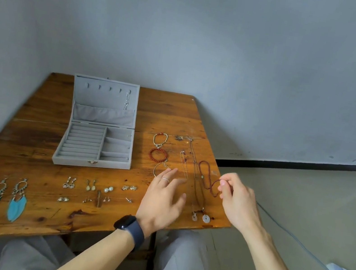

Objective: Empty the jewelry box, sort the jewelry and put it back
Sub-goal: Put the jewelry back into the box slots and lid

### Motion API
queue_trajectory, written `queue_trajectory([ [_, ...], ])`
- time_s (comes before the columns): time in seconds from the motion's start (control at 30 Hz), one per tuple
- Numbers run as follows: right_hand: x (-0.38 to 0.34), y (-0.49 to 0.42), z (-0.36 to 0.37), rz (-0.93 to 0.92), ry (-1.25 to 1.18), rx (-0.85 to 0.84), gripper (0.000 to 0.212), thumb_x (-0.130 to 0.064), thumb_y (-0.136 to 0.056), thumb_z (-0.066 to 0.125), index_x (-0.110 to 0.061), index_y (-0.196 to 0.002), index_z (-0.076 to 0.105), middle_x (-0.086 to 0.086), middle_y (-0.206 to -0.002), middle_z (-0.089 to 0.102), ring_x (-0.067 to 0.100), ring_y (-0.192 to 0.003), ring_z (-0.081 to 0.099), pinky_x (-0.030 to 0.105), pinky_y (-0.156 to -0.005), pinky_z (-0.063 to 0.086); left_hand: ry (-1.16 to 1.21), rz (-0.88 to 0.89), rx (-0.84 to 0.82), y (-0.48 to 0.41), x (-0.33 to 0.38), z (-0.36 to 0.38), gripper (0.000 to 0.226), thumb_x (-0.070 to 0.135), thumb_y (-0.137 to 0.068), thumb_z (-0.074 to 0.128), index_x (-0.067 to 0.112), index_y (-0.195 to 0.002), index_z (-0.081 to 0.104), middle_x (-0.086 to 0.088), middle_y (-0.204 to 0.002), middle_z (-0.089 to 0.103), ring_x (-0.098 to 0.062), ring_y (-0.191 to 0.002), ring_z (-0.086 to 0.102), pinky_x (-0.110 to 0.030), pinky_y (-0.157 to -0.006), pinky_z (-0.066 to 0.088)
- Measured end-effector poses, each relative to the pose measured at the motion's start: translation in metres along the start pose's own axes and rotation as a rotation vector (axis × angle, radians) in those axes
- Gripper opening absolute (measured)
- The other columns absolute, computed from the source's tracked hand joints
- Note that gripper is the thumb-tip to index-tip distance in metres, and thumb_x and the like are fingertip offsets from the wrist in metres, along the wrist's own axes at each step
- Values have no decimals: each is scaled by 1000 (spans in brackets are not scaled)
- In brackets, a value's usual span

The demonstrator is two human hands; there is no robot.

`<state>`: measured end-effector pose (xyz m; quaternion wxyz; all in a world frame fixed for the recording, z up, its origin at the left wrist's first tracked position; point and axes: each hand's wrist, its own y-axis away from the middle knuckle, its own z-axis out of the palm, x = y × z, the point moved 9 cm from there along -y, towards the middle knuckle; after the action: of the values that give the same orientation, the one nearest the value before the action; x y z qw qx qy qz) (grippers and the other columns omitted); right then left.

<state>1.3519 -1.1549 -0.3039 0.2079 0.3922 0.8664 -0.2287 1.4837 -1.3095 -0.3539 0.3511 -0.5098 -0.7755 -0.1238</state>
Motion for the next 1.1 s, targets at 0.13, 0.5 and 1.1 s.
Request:
queue_trajectory([
  [0.13,-33,-27,-9,-48,-53,19,8,-22,-101,53,-26,-100,59,-11,-89,69,10,-81,67,35,-78,55,148,-126,-36,-29,13,-24,31,38,-98,50,27,-124,64,1,-136,58,-19,-131,48,-36,-107,43],
  [0.5,-144,-33,-38,-401,-118,144,8,-26,-98,57,-29,-103,63,-21,-98,63,2,-87,62,21,-71,53,1226,-537,-348,-74,35,-49,36,53,-98,50,23,-100,70,8,-90,73,-9,-73,69,-29,-76,44],
  [1.1,-118,53,75,-122,-526,58,13,-16,-97,61,-29,-95,60,-18,-87,74,3,-77,71,12,-65,53,1018,-577,70,-55,-80,-179,17,26,-101,49,19,-103,64,3,-85,71,-10,-55,47,-23,-52,30],
])
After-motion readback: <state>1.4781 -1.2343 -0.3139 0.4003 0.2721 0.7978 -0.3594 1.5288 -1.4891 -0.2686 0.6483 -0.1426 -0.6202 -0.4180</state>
